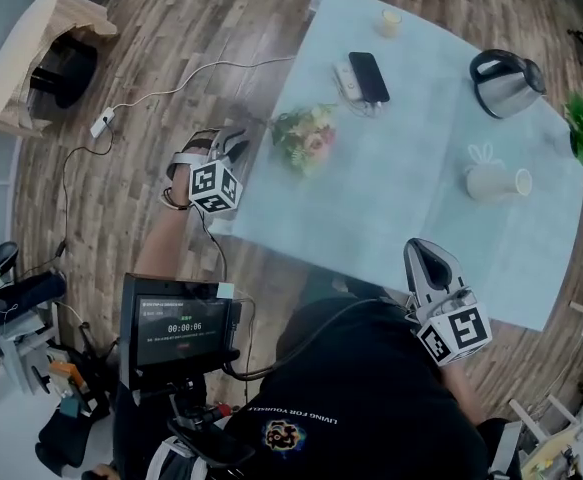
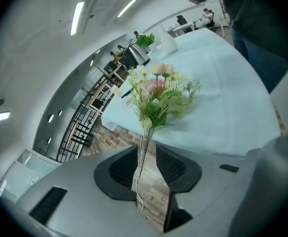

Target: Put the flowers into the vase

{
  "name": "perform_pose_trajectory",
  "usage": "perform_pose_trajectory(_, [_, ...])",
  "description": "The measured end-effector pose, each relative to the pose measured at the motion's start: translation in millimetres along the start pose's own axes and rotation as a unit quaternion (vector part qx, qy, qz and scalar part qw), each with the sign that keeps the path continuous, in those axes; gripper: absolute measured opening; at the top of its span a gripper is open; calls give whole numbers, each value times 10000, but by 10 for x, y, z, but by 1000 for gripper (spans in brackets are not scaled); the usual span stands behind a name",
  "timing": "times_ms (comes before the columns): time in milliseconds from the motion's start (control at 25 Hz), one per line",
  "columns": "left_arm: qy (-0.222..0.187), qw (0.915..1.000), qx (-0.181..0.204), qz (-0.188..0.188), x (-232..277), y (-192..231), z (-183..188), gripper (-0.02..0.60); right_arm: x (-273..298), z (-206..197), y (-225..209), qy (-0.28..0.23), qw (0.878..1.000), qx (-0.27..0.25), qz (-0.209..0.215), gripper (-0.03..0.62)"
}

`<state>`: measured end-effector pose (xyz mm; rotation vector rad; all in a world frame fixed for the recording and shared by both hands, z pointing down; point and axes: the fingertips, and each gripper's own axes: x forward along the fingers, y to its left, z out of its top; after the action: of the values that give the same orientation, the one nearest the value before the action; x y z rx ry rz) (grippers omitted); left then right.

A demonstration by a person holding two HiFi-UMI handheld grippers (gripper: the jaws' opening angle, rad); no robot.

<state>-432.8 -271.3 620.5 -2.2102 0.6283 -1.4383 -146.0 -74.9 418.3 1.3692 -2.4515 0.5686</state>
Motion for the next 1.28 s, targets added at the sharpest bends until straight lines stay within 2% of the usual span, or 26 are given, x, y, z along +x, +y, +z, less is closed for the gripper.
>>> perform_pose_trajectory(320, [112, 9992, 348, -130, 348, 179, -126, 118, 149, 33, -73, 296, 9995, 31, -86, 20])
perform_pose_trajectory(680, [194, 9954, 833, -434, 603, 94, -176, 132, 247, 9, -139, 457, 9988, 72, -136, 20])
perform_pose_trajectory(1280, [229, 9927, 1060, -534, 848, 10, -146, 135, 332, -23, -216, 547, 9983, 133, -173, 20])
